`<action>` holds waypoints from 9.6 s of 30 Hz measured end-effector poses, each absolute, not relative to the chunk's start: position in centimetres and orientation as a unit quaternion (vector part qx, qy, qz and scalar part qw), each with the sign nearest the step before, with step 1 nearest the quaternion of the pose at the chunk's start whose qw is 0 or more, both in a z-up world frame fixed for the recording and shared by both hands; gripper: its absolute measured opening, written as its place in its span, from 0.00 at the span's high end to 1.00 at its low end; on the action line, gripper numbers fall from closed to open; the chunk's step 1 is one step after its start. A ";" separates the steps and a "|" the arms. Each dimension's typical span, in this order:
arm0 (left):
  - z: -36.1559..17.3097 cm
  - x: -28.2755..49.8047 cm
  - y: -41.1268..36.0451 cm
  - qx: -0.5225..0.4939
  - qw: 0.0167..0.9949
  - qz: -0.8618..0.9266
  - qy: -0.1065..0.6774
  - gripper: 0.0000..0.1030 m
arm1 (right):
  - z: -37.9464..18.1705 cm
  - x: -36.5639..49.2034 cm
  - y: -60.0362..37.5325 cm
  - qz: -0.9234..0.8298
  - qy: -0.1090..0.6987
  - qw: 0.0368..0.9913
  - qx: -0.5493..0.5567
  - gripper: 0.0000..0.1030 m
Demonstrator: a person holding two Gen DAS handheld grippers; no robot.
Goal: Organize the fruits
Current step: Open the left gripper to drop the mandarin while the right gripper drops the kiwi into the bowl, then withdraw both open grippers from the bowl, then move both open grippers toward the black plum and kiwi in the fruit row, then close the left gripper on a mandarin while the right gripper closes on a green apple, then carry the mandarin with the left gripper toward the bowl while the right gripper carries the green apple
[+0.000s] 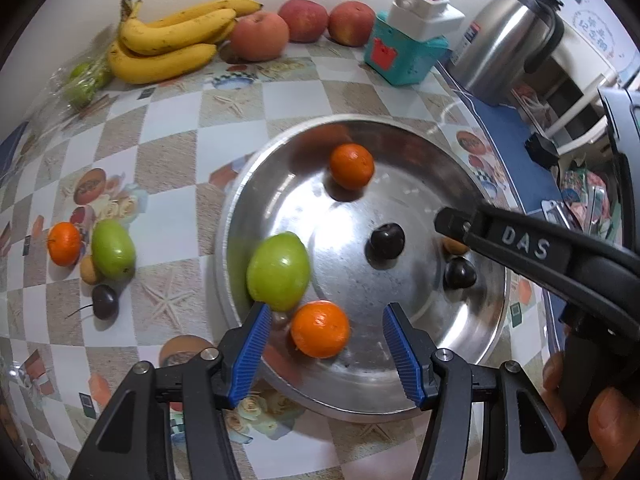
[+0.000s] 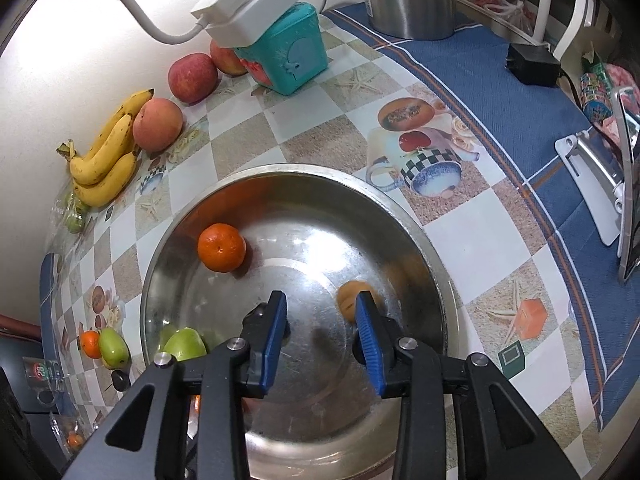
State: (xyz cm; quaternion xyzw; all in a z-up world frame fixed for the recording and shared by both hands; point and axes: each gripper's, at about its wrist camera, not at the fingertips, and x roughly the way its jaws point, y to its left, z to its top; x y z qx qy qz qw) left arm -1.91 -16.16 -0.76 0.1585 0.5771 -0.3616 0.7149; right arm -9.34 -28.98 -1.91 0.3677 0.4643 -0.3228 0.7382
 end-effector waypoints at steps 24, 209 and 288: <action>-0.1 4.2 -10.6 0.112 0.779 -0.235 0.571 0.33 | -0.2 -8.2 -24.7 -0.304 0.494 0.752 0.314 0.47; 2.1 11.2 -1.2 -0.032 0.803 -0.203 0.559 0.59 | 1.1 2.7 -13.8 -0.134 0.456 0.823 0.311 0.60; -2.5 7.0 5.7 -0.064 0.781 -0.125 0.609 0.59 | -5.5 -0.9 -4.5 -0.045 0.612 0.763 0.203 0.63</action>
